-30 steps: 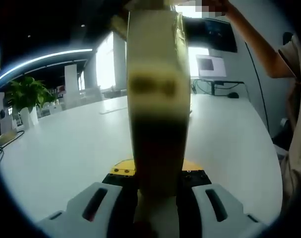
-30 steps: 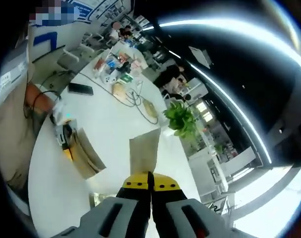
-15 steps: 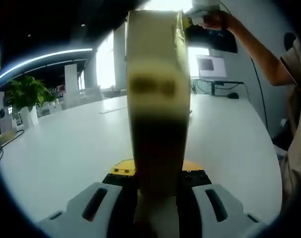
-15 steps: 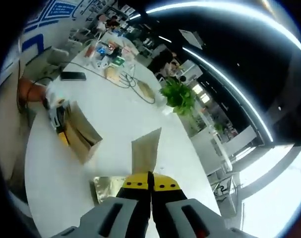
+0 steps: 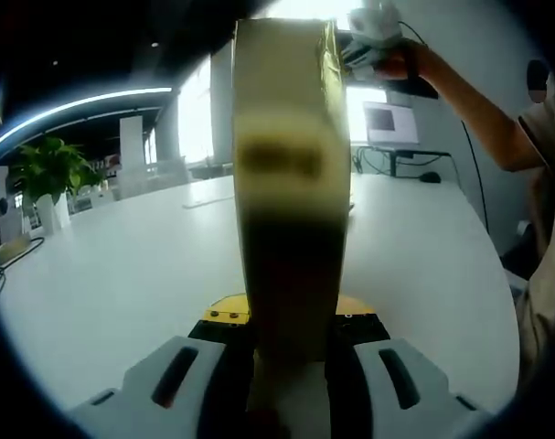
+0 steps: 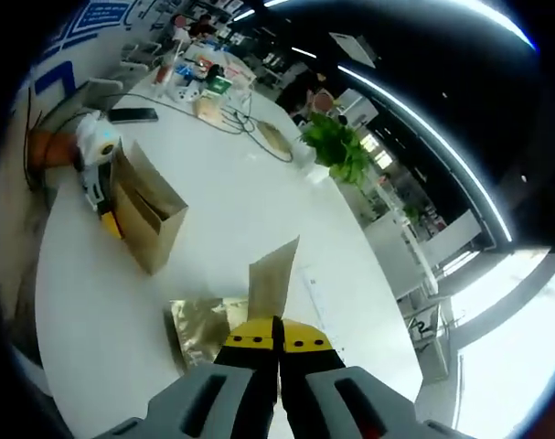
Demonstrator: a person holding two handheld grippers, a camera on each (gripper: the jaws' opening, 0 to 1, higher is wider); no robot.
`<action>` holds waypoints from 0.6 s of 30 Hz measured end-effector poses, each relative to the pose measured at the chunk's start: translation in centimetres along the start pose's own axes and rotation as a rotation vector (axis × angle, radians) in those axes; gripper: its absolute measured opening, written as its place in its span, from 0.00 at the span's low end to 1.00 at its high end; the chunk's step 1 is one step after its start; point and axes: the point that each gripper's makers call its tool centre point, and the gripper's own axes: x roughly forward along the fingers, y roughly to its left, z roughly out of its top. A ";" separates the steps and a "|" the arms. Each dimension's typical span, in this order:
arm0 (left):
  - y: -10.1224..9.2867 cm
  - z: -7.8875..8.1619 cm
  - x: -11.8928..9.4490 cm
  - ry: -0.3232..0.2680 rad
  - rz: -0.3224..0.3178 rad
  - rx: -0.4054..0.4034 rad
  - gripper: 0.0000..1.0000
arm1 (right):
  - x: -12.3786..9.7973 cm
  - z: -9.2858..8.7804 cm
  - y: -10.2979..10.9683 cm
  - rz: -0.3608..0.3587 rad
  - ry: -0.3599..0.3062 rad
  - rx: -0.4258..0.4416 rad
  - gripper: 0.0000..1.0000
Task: Extract single mask from mask box in order stack masks on table
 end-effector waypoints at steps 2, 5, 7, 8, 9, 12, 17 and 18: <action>0.0 0.0 0.0 0.000 0.000 0.001 0.20 | 0.4 -0.7 -0.2 -0.014 0.020 -0.001 0.00; 0.0 0.0 0.0 0.000 0.001 0.002 0.20 | 0.7 -1.4 0.4 -0.024 0.049 -0.030 0.00; 0.0 0.0 0.0 0.000 0.001 0.002 0.20 | 1.0 -1.6 1.0 -0.012 0.048 -0.034 0.00; 0.0 0.1 0.0 0.000 0.001 0.002 0.20 | 1.0 -1.8 1.2 -0.010 0.051 -0.042 0.00; 0.0 0.0 0.0 0.000 0.001 0.001 0.20 | 1.2 -2.0 1.6 -0.010 0.056 -0.050 0.00; 0.0 0.1 0.0 0.000 0.002 0.003 0.20 | 1.3 -1.9 2.6 0.009 0.036 -0.047 0.00; -0.1 0.1 0.0 -0.001 0.002 0.004 0.20 | 1.4 -1.8 4.4 0.029 0.030 -0.093 0.00; -0.1 0.1 0.0 -0.001 0.002 0.004 0.20 | 1.4 -1.8 5.0 0.038 0.030 -0.106 0.00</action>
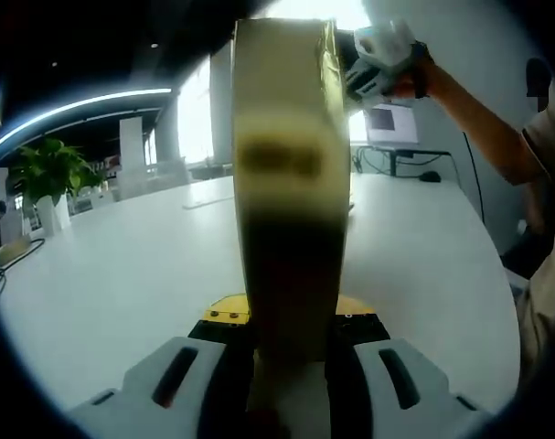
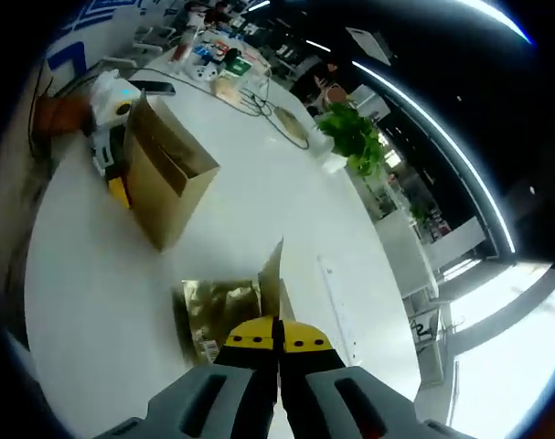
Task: Extract single mask from mask box in order stack masks on table
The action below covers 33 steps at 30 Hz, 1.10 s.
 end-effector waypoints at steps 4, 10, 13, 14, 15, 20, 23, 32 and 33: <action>-0.1 0.0 0.0 0.000 0.000 0.003 0.20 | 0.3 -0.1 1.6 0.015 0.007 -0.027 0.00; -0.1 0.0 -0.1 0.000 0.001 0.005 0.20 | 1.3 -0.9 3.3 0.030 0.032 -0.071 0.00; -0.1 0.0 -0.1 0.000 0.002 0.005 0.20 | 1.6 -1.2 4.1 0.034 0.040 -0.086 0.00; -0.1 0.0 -0.1 0.000 0.002 0.005 0.20 | 1.8 -1.3 4.3 0.036 0.041 -0.088 0.00; -0.1 0.0 -0.1 0.000 0.002 0.006 0.20 | 2.0 -1.5 4.6 0.040 0.044 -0.088 0.00; -0.1 0.0 -0.1 0.001 0.002 0.006 0.20 | 3.1 -2.6 5.4 0.042 0.064 -0.082 0.00; 0.1 0.0 0.0 0.002 0.000 0.004 0.20 | 3.9 -3.1 6.1 0.054 0.073 -0.090 0.00; 0.2 -0.2 0.0 0.004 0.000 0.002 0.20 | 5.3 -3.6 7.1 0.070 0.088 -0.271 0.00; 0.3 -0.2 0.0 0.004 0.000 0.002 0.20 | 5.3 -3.5 7.5 0.077 0.085 -0.297 0.00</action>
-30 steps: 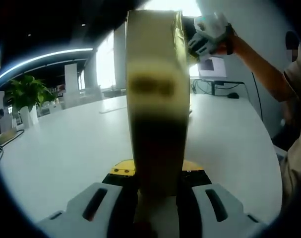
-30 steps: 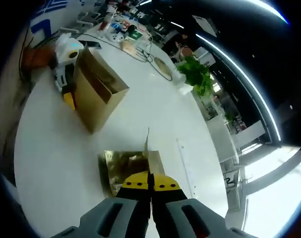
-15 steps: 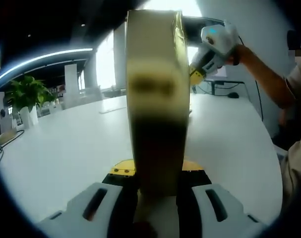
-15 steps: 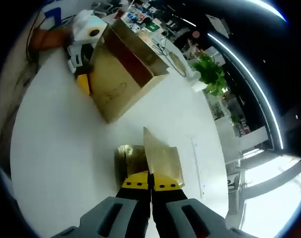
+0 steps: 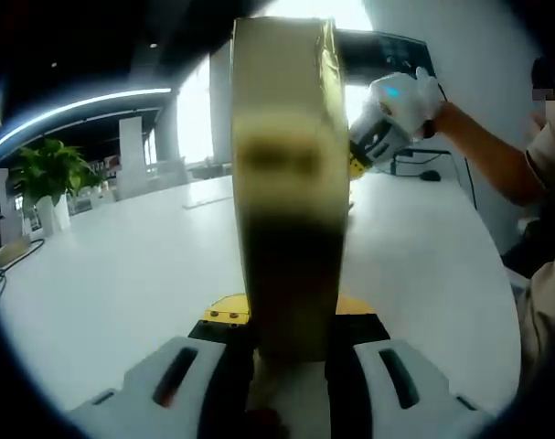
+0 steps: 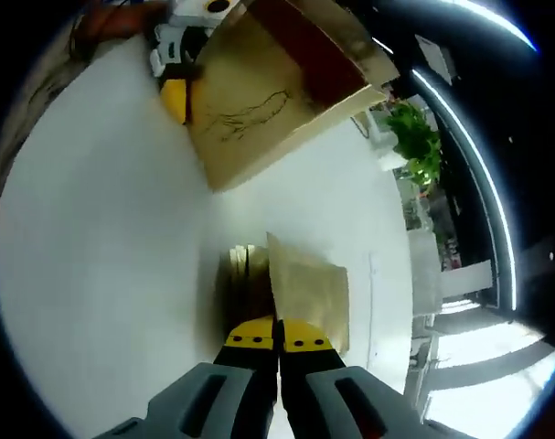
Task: Extract single mask from mask box in order stack masks on table
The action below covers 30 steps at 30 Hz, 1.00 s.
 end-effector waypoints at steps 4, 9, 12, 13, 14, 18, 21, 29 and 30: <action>0.0 0.0 0.0 0.000 0.000 0.000 0.20 | 0.1 0.3 0.7 0.002 -0.003 -0.027 0.00; 0.1 -0.1 0.0 0.001 0.000 0.001 0.20 | 0.5 0.1 0.1 -0.005 -0.012 -0.040 0.00; 0.0 0.0 0.0 0.001 0.000 0.001 0.20 | 0.8 -0.3 0.1 -0.002 -0.012 -0.042 0.00; 0.0 0.0 0.0 0.002 0.000 0.000 0.20 | 1.0 -0.6 -0.1 -0.004 -0.008 -0.046 0.00; -0.1 0.0 0.0 0.002 0.000 0.000 0.20 | 1.0 -0.8 -0.1 -0.006 -0.006 -0.045 0.00; 0.0 -0.1 0.1 0.004 -0.001 -0.002 0.20 | 1.3 -1.0 -0.1 -0.006 -0.015 -0.014 0.00; 0.0 -0.1 0.0 0.005 -0.001 -0.003 0.20 | 1.5 -1.1 0.0 -0.007 -0.013 -0.006 0.00; -0.1 -0.1 0.0 0.007 -0.001 -0.002 0.20 | 1.5 -0.9 -0.1 -0.020 -0.029 0.023 0.00; -0.1 -0.1 0.0 0.007 -0.001 -0.002 0.20 | 1.5 -0.8 -0.2 -0.023 -0.032 0.025 0.00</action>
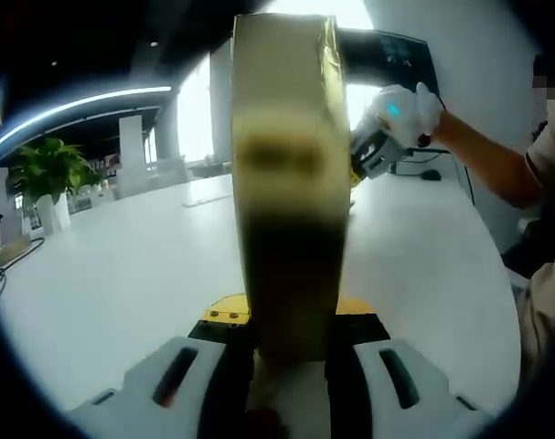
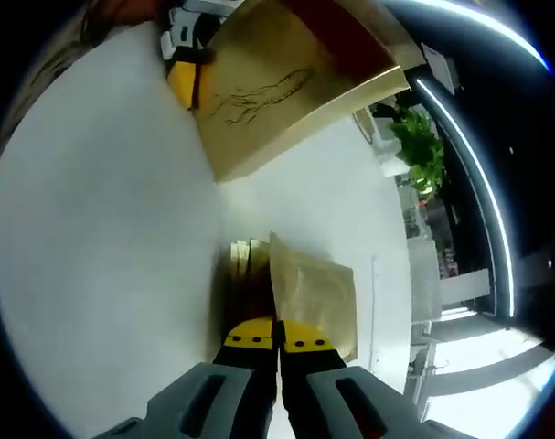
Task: Extract single mask from mask box in order stack masks on table
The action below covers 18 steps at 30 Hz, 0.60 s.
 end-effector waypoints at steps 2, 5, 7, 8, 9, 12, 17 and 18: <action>0.0 0.0 0.0 0.000 0.000 0.000 0.20 | 0.1 0.1 -0.1 -0.005 -0.004 0.007 0.00; -0.1 0.1 0.0 0.000 0.000 0.000 0.20 | 0.2 0.0 -0.1 -0.001 0.003 0.015 0.00; -0.2 0.1 0.0 0.000 0.001 0.001 0.20 | 0.3 0.0 0.0 -0.001 0.004 0.013 0.00; -0.2 0.1 0.0 0.000 0.001 0.001 0.20 | 0.3 0.0 0.0 -0.001 0.005 0.016 0.00; -0.2 0.1 0.0 0.000 0.000 0.001 0.20 | 0.3 -0.1 0.1 0.001 0.009 0.027 0.00; -0.2 0.1 0.0 0.001 0.001 -0.001 0.20 | 0.1 -0.4 0.1 -0.015 0.021 0.055 0.03; -0.2 0.2 0.0 0.001 0.002 0.000 0.20 | -1.3 -0.3 -0.2 -0.064 -0.031 0.209 0.09; -0.2 0.1 0.0 0.001 0.002 0.000 0.20 | -1.5 -0.2 -0.3 -0.071 -0.055 0.241 0.09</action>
